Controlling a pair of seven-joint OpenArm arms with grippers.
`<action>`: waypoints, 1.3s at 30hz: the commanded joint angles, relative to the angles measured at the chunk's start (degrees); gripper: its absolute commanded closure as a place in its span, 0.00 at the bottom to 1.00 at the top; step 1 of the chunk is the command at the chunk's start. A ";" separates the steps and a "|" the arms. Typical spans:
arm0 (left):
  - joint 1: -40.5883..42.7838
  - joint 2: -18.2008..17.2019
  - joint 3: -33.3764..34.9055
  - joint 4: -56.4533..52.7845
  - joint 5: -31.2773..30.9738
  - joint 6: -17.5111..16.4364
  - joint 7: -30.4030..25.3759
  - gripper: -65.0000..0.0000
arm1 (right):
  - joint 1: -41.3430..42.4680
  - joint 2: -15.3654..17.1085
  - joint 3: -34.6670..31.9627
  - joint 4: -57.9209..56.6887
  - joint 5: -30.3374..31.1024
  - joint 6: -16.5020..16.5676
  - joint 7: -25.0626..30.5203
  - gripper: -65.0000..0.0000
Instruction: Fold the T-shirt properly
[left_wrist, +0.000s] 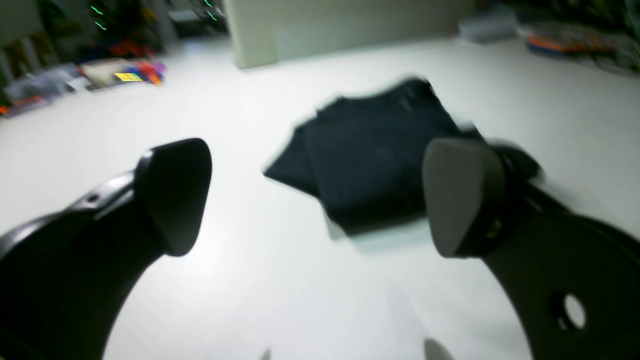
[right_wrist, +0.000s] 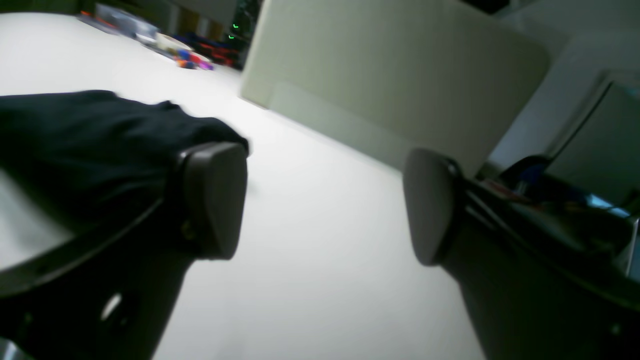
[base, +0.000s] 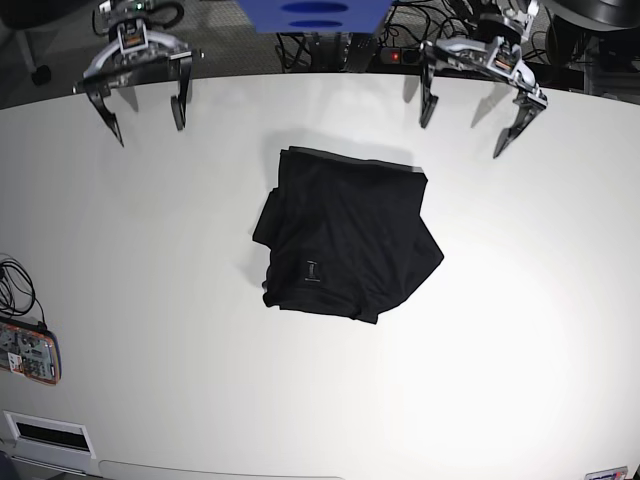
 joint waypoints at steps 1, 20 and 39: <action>1.23 -0.49 0.76 0.93 -0.30 0.15 -1.77 0.00 | -1.38 1.39 1.50 0.55 1.42 -0.19 1.42 0.28; 8.96 -4.97 11.83 -17.36 7.26 0.15 -1.60 0.00 | -14.57 3.32 2.73 -15.80 1.33 -0.19 1.42 0.28; -29.19 -4.18 22.74 -89.80 7.26 0.24 -0.80 0.00 | 14.18 3.15 -15.20 -71.01 1.42 -0.19 1.34 0.28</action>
